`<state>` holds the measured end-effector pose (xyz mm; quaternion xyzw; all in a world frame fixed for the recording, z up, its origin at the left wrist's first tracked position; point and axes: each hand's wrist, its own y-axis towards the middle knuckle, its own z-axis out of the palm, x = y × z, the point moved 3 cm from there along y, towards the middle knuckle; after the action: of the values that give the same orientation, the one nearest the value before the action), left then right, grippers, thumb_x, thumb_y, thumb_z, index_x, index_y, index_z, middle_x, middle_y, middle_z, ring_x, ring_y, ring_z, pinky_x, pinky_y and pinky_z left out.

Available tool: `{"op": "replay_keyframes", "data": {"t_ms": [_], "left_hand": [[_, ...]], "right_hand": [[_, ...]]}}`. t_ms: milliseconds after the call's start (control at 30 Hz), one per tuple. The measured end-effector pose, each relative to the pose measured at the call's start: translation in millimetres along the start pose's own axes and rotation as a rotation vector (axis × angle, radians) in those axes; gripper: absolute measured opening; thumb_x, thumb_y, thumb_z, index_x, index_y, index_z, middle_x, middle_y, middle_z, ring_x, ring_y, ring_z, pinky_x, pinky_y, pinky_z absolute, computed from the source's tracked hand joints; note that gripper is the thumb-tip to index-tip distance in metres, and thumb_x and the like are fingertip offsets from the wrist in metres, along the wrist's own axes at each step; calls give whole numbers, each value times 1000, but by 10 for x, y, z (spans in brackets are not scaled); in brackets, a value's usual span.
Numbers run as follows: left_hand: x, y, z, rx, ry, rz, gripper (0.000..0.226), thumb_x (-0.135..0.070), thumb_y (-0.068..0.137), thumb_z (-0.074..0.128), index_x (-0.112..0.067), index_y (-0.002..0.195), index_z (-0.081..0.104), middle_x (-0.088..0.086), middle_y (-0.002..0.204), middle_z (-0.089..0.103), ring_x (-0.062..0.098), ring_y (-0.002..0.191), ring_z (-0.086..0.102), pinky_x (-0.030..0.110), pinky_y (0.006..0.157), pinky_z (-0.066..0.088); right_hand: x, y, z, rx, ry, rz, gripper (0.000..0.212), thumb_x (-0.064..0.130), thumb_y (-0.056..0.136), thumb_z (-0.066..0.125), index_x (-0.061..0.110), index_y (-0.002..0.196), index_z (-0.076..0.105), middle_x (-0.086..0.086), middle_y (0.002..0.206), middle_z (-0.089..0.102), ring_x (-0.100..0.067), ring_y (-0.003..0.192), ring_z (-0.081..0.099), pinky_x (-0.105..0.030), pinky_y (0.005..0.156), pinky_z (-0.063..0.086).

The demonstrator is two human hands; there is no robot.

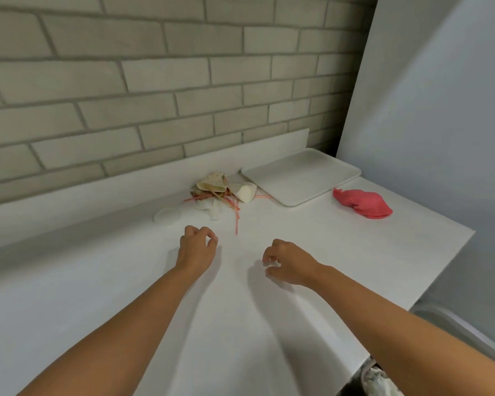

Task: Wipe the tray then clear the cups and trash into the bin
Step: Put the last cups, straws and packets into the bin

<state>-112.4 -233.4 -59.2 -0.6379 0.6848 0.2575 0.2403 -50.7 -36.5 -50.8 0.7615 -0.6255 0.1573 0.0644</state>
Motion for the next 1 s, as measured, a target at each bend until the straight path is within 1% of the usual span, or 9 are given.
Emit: {"op": "replay_keyframes", "data": {"t_ms": [100,233,400,467,567,700,767,833,1000], "left_hand": [[63,126,-77,-21,-4,-29,19,-23,96,44,-14,102,60,6,120,39,23,113,42,30,89,39],[67,281,-133,-48,-40,-80,18,-23,95,45,-16,99,61,5,116,39,25,109,46,34,88,45],[39,541,-145,-83,-86,-103,16,-22,95,46,-16,98,61,5,115,38,23,105,46,33,84,45],[58,639,-140,-98,-137,-100,13,-21,95,47,-19,89,59,2,110,36,25,103,47,30,79,43],[99,747,-136,-112,-188,-100,23,-20,94,49,-29,73,52,0,108,35,27,98,51,28,76,42],[121,877,-172,-134,-228,-82,26,-19,94,50,-32,72,52,-1,107,36,21,86,51,17,63,39],[141,942,-185,-141,-244,-77,16,-20,94,50,-26,81,57,-1,108,37,20,88,51,19,71,38],[124,950,-184,-136,-254,-63,11,-20,94,50,-21,88,59,-1,108,37,19,90,52,21,79,37],[188,972,-165,-117,-278,-60,12,-19,95,50,-23,87,58,-1,107,38,21,91,54,21,81,38]], "right_hand": [[46,221,-46,5,-20,-1,26,22,90,57,10,113,63,-5,109,52,-22,104,54,-24,78,40],[51,552,-133,-19,9,41,23,21,91,54,9,108,65,-1,102,52,-20,100,54,-25,77,41],[2,1049,-245,-61,63,142,23,16,91,51,2,102,67,-8,110,63,-24,103,59,-31,82,48],[1,1250,-250,-63,60,149,25,14,92,50,0,107,64,-11,115,62,-25,106,57,-31,85,48],[36,1534,-237,-89,45,176,29,15,95,46,0,119,55,-13,125,50,-26,112,53,-27,83,43],[131,1888,-203,-88,3,253,36,24,98,43,2,126,49,-14,128,42,-29,113,52,-34,88,47],[183,2044,-161,-68,-18,288,37,25,98,43,4,128,49,-14,129,43,-28,114,53,-33,90,48],[205,2087,-140,-70,-46,322,35,17,96,46,5,129,49,-14,128,44,-26,114,53,-32,92,49],[267,2164,-73,-66,-114,263,42,0,90,50,4,131,45,-14,128,49,-23,118,51,-29,91,48]]}}
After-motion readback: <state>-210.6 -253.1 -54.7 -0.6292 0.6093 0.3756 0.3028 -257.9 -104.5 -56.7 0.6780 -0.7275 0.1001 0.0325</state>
